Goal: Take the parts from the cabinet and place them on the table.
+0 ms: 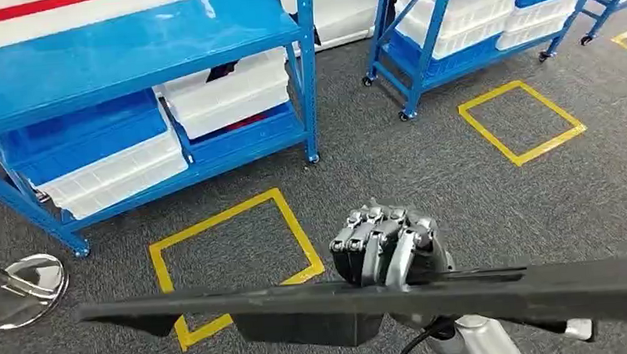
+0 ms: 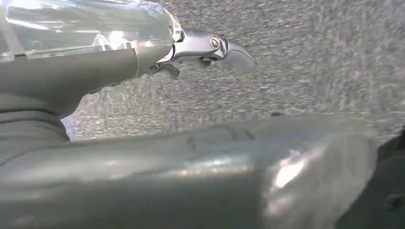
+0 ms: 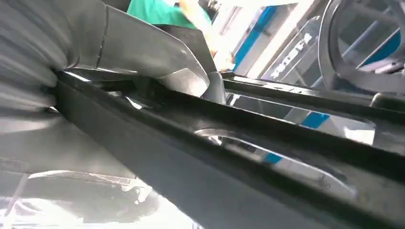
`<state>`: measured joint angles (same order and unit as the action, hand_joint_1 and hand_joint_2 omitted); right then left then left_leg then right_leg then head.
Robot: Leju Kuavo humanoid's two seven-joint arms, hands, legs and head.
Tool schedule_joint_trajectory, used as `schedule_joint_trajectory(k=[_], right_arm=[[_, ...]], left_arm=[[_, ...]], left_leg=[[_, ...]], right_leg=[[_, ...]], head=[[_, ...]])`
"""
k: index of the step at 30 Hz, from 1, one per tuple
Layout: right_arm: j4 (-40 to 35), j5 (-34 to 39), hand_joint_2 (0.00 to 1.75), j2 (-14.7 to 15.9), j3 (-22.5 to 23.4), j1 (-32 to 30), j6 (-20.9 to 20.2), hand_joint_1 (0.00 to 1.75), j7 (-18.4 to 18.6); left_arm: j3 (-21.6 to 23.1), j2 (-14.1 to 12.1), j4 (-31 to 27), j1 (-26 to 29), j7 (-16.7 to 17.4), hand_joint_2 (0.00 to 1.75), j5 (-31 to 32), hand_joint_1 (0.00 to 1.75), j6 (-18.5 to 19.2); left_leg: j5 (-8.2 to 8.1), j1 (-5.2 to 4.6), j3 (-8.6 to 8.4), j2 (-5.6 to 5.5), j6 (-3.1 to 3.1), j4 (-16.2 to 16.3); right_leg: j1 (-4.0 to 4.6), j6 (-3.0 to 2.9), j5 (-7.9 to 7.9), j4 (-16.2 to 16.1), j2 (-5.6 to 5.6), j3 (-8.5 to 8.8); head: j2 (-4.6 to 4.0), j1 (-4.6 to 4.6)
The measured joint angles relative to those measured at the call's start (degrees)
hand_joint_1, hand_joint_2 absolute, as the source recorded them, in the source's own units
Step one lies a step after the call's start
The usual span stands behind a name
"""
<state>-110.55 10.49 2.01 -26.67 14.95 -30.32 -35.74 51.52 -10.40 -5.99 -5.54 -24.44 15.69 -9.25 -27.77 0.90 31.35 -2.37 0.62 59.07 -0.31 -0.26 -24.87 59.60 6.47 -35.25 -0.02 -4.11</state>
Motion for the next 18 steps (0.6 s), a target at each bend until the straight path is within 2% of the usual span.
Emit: schedule_joint_trajectory(k=[1,2,3,4,5,6,7,8,9,10,11,12,13,15,16,17,18], right_arm=[[0.00,0.02,1.75,0.00,0.02,0.01,0.07,1.75,0.00],[0.00,0.02,1.75,0.07,0.20,-0.09,0.11,1.75,0.00],[-0.11,-0.04,1.75,0.13,0.50,-0.07,0.15,1.75,0.00],[-0.20,-0.26,1.75,0.15,0.74,-0.15,0.24,1.75,0.00],[-0.39,-0.89,1.75,0.13,0.92,-0.72,0.22,1.75,0.00],[-0.70,-1.51,1.75,0.07,1.05,-1.72,0.22,1.75,0.00],[-0.94,-1.93,1.75,-0.02,1.18,-2.80,0.31,1.75,0.00],[-1.18,-2.27,1.75,-0.15,1.33,-3.73,0.59,1.75,0.00],[-1.44,-2.32,1.75,-0.33,1.57,-4.31,1.01,1.75,0.00],[-1.79,-2.21,1.75,-0.42,1.97,-4.63,1.51,1.75,0.00],[-2.23,-1.99,1.75,-0.46,2.43,-4.89,1.93,1.75,0.00],[-2.71,-1.40,1.75,-0.46,3.04,-5.14,2.03,1.75,0.00],[-3.21,-0.35,1.75,-0.52,4.34,-5.48,1.02,1.75,0.00],[-3.67,1.03,1.75,-0.85,8.05,-6.41,-3.44,1.75,0.00],[-3.72,1.07,1.75,-1.14,9.86,-6.55,-5.32,1.75,0.00],[-3.98,1.09,1.75,-1.59,11.34,-6.70,-6.60,1.75,0.00],[-4.18,1.33,1.75,-1.97,12.37,-6.59,-7.21,1.75,0.00]], left_arm=[[0.02,0.00,0.00,-0.02,0.07,0.00,0.00,0.00,-0.02],[0.07,0.13,0.00,-0.21,0.11,0.00,0.00,0.00,-0.02],[0.13,0.13,0.00,-0.26,0.24,0.00,0.00,0.00,-0.13],[0.15,0.15,0.00,-0.14,0.31,0.00,0.00,0.00,-0.28],[0.17,0.17,0.00,0.14,0.39,0.00,-0.02,0.00,-0.61],[0.26,0.22,0.00,0.31,0.35,0.00,-0.09,0.00,-0.72],[0.39,0.24,0.00,0.38,0.15,0.00,-0.09,0.00,-0.74],[0.63,0.24,0.00,0.38,-0.24,0.00,0.00,0.00,-0.66],[0.83,0.24,0.00,0.30,-0.55,0.00,0.00,0.00,-0.57],[1.25,0.22,0.00,0.20,-0.74,0.00,0.00,0.00,-0.39],[1.53,0.07,0.00,0.08,-0.83,0.00,0.00,0.00,-0.20],[1.68,-0.11,0.00,0.02,-0.87,0.00,0.00,0.00,0.20],[1.99,-0.46,0.02,-0.02,-0.94,0.00,0.00,0.00,0.91],[2.87,-1.29,0.00,-0.46,-0.98,0.00,0.09,0.00,1.57],[3.10,-1.53,0.00,-0.74,-0.96,0.00,0.04,0.00,1.64],[3.30,-1.99,0.02,-1.02,-0.96,0.00,0.02,0.00,1.71],[3.52,-2.14,0.02,-1.06,-0.96,0.00,0.02,0.00,1.70]], left_leg=[[0.18,0.03,0.01,0.31,-0.26,-0.13],[0.60,0.52,-0.01,1.46,-0.82,-0.65],[0.71,0.49,-0.03,1.77,-1.07,-0.85],[0.74,0.43,0.05,2.32,-1.17,-0.84],[0.73,0.37,0.10,3.06,-1.19,-0.82],[0.69,0.36,0.12,3.69,-1.23,-0.81],[0.66,0.36,0.13,4.30,-1.22,-0.79],[0.60,0.36,0.10,4.91,-1.16,-0.78],[0.52,0.36,0.03,5.48,-1.09,-0.78],[0.42,0.34,-0.13,6.08,-0.94,-0.79],[0.29,0.28,-0.36,6.55,-0.73,-0.82],[0.18,0.01,-0.47,7.03,-0.46,-0.84],[0.13,-0.13,-0.41,7.30,-0.01,-0.80],[0.05,-0.17,-0.78,8.70,0.52,-1.12],[0.03,-0.32,-1.07,9.37,0.86,-1.29],[-0.63,-0.02,-0.93,8.28,1.28,-0.89],[-1.98,0.06,-0.48,5.46,1.34,0.83]], right_leg=[[0.01,0.20,0.11,-0.05,0.32,-0.08],[-0.16,0.47,-0.41,0.64,-0.36,-0.33],[0.13,0.97,-2.18,2.72,-3.58,-1.33],[-0.02,1.24,-4.30,6.17,-4.85,-2.94],[-0.18,1.53,-6.70,11.28,-5.69,-5.22],[-0.32,1.71,-7.91,14.78,-6.00,-6.76],[-0.44,1.79,-8.05,16.46,-6.15,-7.43],[-0.53,1.77,-6.89,15.42,-6.35,-6.81],[-0.53,1.62,-4.71,11.88,-6.64,-4.89],[-0.40,1.31,-2.24,6.62,-7.39,-2.09],[-0.13,0.80,-0.45,1.48,-9.43,0.73],[0.63,0.33,-1.72,-0.06,-11.76,1.45],[0.84,-0.20,-1.38,-0.27,-10.91,1.22],[0.99,-0.54,-1.36,-0.25,-9.62,0.90],[0.96,-0.90,-1.15,-0.60,-8.97,0.92],[0.18,-1.37,-0.75,-1.21,-8.39,1.33],[0.22,-1.61,-0.66,-1.34,-7.73,1.36]], head=[[0.00,0.00],[0.00,0.00],[0.00,0.04],[0.00,0.02],[0.00,0.02],[0.00,0.04],[0.00,0.04],[0.00,0.02],[0.00,0.02],[0.00,0.04],[0.00,0.02],[0.00,0.04],[0.00,0.02],[0.00,0.02],[0.00,0.02],[0.00,0.02],[0.00,0.04]])
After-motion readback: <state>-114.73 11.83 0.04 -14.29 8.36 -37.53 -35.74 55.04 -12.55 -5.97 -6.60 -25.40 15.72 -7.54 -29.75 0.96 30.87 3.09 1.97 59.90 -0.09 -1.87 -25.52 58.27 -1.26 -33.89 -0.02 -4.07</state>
